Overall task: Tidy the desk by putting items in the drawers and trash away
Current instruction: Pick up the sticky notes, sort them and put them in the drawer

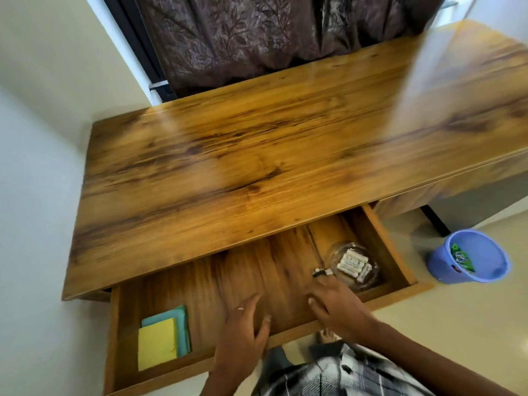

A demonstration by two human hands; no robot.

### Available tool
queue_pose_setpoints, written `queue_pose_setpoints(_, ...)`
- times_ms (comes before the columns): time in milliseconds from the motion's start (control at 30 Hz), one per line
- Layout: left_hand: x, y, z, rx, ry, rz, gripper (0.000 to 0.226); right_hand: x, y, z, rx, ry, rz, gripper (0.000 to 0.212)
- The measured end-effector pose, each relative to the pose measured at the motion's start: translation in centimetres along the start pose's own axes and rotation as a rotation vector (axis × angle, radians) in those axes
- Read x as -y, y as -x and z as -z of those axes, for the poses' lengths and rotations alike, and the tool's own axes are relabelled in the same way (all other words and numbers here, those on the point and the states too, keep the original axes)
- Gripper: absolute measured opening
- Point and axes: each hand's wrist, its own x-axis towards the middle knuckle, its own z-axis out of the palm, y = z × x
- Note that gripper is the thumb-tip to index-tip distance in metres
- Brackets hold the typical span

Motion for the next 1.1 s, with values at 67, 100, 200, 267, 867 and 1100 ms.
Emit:
queue_pose_setpoints(67, -3.2, -2.1, -1.8, 0.086, 0.027, -0.039, 0.061, -3.0, -0.4, 1.6, -0.003, -0.015, -0.056, 0.027)
queue_pose_setpoints(100, -4.9, -3.1, -2.6, 0.121, 0.033, -0.052, 0.065, -4.4, -0.5, 2.3, 0.011, 0.004, -0.079, 0.028)
queue_pose_setpoints(200, -8.9, -5.9, -4.8, 0.183, 0.028, -0.021, 0.073, -7.6, -0.6, 4.0, 0.055, 0.066, -0.133, 0.033)
queue_pose_setpoints(267, -10.4, -7.4, -5.6, 0.198, 0.004, 0.015, 0.078, -8.7, -0.5, 4.8, 0.078, 0.081, -0.134, 0.038)
queue_pose_setpoints(867, -11.4, -8.8, -7.3, 0.249, -0.147, -0.022, 0.077, -10.1, 0.1, 4.1, 0.104, -0.053, -0.05, 0.033)
queue_pose_setpoints(1100, -9.4, -8.0, -6.4, 0.18, -0.078, 0.096, 0.071, -9.9, 0.3, 4.1, 0.073, -0.072, -0.054, 0.03)
